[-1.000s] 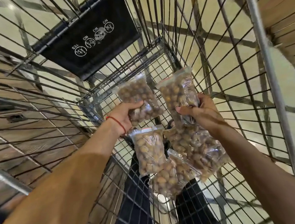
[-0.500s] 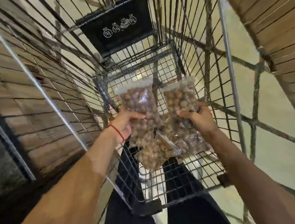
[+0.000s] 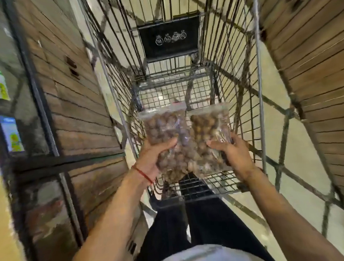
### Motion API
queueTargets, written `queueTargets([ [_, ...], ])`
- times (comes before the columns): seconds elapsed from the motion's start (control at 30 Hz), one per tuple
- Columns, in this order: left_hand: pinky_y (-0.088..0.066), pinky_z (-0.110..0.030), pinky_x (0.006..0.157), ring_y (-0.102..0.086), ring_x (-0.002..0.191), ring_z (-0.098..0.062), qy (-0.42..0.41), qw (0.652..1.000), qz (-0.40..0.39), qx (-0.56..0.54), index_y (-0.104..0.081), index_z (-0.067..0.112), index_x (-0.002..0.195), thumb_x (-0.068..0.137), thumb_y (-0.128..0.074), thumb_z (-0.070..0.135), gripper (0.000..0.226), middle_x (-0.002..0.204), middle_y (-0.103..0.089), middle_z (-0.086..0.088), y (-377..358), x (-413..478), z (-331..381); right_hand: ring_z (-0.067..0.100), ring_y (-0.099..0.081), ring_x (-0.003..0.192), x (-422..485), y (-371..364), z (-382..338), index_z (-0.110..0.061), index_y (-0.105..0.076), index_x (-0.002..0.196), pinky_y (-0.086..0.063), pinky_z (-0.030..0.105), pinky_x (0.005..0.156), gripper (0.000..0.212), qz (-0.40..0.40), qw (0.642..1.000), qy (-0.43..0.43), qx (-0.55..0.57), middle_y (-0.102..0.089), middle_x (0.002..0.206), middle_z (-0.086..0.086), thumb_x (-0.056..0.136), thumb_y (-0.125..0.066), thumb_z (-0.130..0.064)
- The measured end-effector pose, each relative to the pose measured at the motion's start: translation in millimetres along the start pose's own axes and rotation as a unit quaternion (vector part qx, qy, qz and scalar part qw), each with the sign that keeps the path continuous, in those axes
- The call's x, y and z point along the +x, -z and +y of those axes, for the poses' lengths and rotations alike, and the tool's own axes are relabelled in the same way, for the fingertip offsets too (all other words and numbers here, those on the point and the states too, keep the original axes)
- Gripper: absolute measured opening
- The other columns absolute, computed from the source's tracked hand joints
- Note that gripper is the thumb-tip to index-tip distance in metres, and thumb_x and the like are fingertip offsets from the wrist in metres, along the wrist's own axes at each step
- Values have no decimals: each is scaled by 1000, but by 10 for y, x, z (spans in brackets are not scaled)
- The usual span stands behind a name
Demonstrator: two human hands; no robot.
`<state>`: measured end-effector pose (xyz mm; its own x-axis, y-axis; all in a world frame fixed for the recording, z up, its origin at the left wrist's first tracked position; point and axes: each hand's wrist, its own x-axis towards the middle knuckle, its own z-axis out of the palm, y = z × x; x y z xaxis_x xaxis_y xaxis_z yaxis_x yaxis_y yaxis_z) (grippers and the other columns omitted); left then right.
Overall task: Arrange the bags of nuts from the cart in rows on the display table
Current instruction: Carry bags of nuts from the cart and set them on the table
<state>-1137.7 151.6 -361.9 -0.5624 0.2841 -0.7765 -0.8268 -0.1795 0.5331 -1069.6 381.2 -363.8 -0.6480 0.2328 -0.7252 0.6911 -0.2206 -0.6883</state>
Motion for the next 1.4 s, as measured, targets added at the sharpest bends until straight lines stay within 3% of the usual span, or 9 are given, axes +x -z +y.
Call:
queueTargets([
  [0.07,-61,-37,69,-76,102,-24,-25,1000,10,5,-67,16,120,63,-91,10,62,105,-80,-1,88,-227,-52,23,-81,94,-236,-15,4,-19,-68,123,-64,40,80,49,-8,1000,8,1,-83,105,1,78,-88,-19],
  [0.23,-61,-29,59,-78,81,-16,-83,996,-6,-26,-69,19,106,65,-79,3,45,90,-81,2,261,-907,-190,35,-77,107,-795,-24,45,-15,-70,122,-56,58,105,61,-36,999,27,-30,-82,109,6,67,-92,-31],
  [0.33,-63,-37,68,-78,89,-24,-105,994,8,-33,-73,19,107,63,-83,5,47,100,-80,-7,388,-1251,-335,48,-74,109,-1095,-42,73,-7,-70,123,-54,69,102,76,-58,997,35,-43,-79,113,18,58,-97,-35],
  [0.57,-50,-71,100,-69,112,-48,-132,983,71,-110,-52,1,138,42,-107,21,112,126,-70,-27,594,-2017,-780,44,-77,104,-1603,-96,98,-2,-68,124,-55,69,100,80,-196,975,48,-96,-79,115,20,57,-101,-30],
  [0.73,-49,-74,99,-66,116,-51,-170,958,130,-191,-50,1,143,49,-105,17,110,128,-67,-30,559,-2460,-1341,37,-77,108,-1706,-129,76,-8,-59,135,-58,59,100,98,-299,938,58,-165,-78,120,17,53,-106,-35],
  [0.83,-55,-65,95,-70,111,-48,-206,935,191,-218,-62,0,131,59,-96,10,80,121,-72,-28,425,-2710,-1700,23,-81,93,-1721,-178,19,-3,-58,130,-64,45,87,90,-376,901,52,-211,-82,105,11,58,-104,-29],
  [0.97,-58,-59,93,-72,107,-45,-241,897,254,-271,-69,0,123,69,-85,8,57,117,-74,-25,183,-3046,-2205,51,-70,113,-1841,-244,81,-5,-62,126,-52,67,104,109,-437,864,16,-251,-78,116,22,33,-108,-41],
  [1.2,-63,-44,76,-74,99,-40,-260,820,375,-347,-67,-2,122,72,-81,8,52,119,-71,-29,-242,-3789,-3063,53,-69,116,-2101,-316,510,3,-58,134,-49,65,106,102,-520,806,-46,-280,-69,129,32,47,-105,-22],
  [1.4,-60,-30,58,-76,75,-28,-275,745,466,-389,-69,2,111,80,-77,-3,32,96,-76,-21,-464,-4419,-3772,32,-78,99,-2687,-575,954,-19,-76,107,-66,38,82,43,-599,720,-28,-349,-80,110,16,70,-85,2],
])
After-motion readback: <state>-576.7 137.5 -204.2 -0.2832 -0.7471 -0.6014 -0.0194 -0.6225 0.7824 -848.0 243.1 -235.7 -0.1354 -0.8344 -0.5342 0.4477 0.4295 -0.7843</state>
